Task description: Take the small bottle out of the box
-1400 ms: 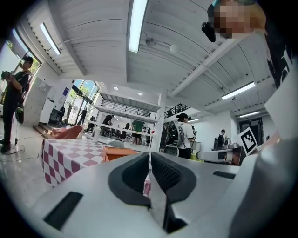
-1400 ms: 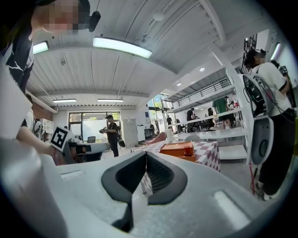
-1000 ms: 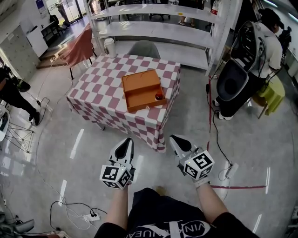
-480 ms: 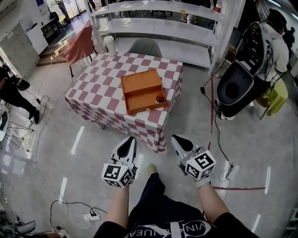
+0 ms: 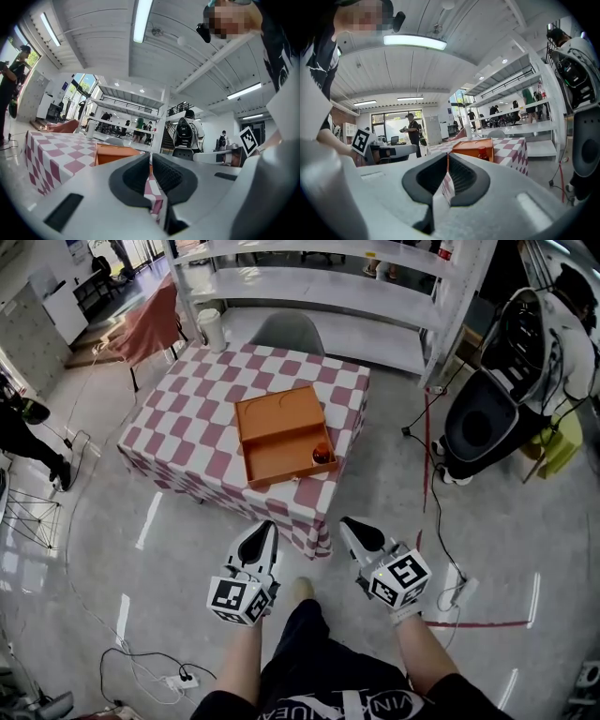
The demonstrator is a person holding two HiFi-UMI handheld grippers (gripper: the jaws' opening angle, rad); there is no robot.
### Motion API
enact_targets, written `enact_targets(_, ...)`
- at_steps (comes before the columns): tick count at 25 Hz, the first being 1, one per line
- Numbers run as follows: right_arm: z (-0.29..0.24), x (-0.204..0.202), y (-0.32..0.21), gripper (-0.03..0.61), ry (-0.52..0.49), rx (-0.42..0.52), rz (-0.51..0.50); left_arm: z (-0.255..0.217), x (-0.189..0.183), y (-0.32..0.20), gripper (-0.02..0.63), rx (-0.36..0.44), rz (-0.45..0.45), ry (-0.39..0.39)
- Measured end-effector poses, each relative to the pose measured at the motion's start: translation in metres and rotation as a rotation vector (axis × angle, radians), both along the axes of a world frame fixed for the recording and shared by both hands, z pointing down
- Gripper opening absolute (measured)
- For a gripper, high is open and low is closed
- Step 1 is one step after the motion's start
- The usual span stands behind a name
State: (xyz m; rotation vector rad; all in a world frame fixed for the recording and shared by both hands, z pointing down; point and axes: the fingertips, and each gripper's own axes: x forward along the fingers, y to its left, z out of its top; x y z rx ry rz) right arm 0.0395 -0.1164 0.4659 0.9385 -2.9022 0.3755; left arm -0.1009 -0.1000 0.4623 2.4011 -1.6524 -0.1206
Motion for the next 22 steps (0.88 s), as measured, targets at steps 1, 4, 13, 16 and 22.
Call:
enact_targets(1,0.002,-0.002,-0.006,0.006,0.005,-0.003,-0.005,0.0,-0.001,-0.007,0.025,0.001,0.002,0.001)
enact_targets(4,0.007,-0.008,-0.025,0.006,0.02,-0.017,-0.007,0.003,-0.004,-0.027,0.025,-0.002,0.004,0.006)
enact_targets(13,0.016,-0.018,-0.081,0.006,0.043,-0.037,0.016,0.009,-0.009,-0.083,0.025,-0.017,0.04,0.012)
enact_targets(16,0.02,-0.022,-0.092,0.006,0.059,-0.031,0.017,0.016,-0.005,-0.095,0.025,-0.026,0.066,0.017)
enact_targets(22,0.029,-0.027,-0.104,0.006,0.091,-0.03,0.016,0.026,-0.003,-0.108,0.025,-0.042,0.085,0.022)
